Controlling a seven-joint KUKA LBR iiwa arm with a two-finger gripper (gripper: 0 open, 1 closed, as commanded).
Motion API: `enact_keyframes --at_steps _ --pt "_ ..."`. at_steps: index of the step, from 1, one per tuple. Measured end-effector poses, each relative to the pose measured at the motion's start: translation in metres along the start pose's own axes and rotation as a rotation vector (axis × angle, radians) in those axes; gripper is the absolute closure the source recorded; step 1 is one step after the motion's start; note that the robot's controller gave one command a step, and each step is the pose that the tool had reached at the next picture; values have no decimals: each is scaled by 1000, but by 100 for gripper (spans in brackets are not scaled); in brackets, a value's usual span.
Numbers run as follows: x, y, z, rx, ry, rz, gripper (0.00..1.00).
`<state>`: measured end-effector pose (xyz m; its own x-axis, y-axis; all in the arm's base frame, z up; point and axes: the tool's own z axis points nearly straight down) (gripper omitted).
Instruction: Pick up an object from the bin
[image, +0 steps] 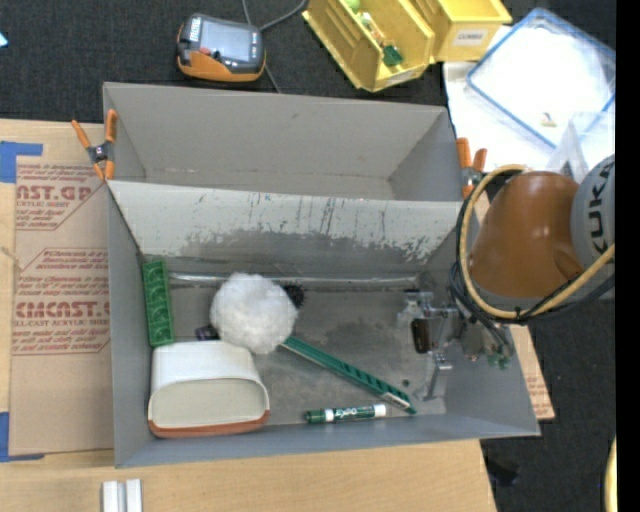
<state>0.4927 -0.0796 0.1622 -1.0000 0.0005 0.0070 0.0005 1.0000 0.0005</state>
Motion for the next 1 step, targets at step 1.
enact_keyframes --at_steps 1 --pt "-2 1 -4 1 -8 -2 0"
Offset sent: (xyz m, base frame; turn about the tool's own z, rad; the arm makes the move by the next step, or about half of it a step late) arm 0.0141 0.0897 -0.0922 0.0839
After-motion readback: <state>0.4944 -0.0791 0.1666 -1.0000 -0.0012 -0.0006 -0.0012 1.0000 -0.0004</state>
